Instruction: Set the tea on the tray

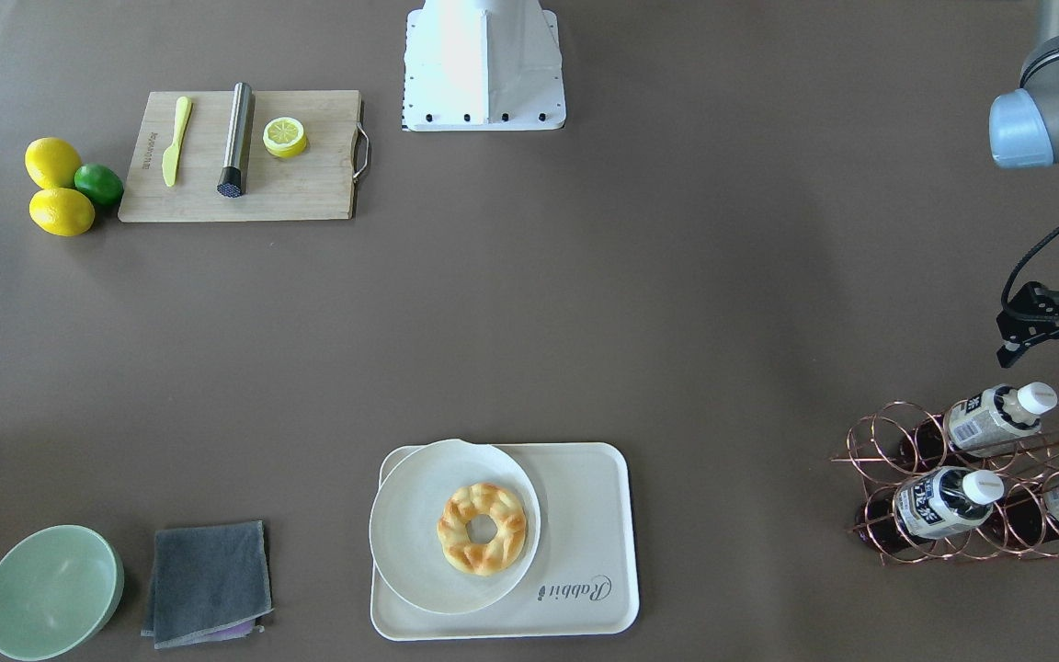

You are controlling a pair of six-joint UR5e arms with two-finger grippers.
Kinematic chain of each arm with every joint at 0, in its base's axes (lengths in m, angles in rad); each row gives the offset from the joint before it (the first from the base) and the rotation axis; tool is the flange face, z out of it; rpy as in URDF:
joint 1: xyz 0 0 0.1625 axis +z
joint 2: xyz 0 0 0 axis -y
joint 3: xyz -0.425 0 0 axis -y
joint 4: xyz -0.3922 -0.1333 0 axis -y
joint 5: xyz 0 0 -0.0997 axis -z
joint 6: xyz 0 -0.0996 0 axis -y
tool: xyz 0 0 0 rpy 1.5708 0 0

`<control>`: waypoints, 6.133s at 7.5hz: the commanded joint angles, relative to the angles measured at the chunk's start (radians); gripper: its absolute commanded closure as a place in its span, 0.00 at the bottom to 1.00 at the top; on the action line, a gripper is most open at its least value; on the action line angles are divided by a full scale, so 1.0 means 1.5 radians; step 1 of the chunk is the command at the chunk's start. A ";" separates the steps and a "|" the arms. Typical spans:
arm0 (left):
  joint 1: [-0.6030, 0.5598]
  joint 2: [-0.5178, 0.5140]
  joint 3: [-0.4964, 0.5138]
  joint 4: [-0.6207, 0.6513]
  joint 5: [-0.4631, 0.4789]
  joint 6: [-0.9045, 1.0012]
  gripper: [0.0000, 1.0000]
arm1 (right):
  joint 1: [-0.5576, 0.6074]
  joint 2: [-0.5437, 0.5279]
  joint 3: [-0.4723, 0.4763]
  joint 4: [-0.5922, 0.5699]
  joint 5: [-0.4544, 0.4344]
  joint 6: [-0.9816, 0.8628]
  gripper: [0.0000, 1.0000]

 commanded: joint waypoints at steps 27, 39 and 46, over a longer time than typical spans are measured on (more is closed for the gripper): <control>0.276 -0.290 -0.300 0.310 0.144 -0.469 1.00 | 0.001 0.002 0.043 0.000 0.029 0.001 0.00; 0.574 -0.392 -0.181 0.375 0.459 -0.606 1.00 | -0.004 -0.012 0.022 -0.001 0.030 -0.005 0.00; 0.582 -0.387 -0.212 0.380 0.475 -0.617 0.03 | -0.004 -0.011 0.020 -0.001 0.048 0.027 0.00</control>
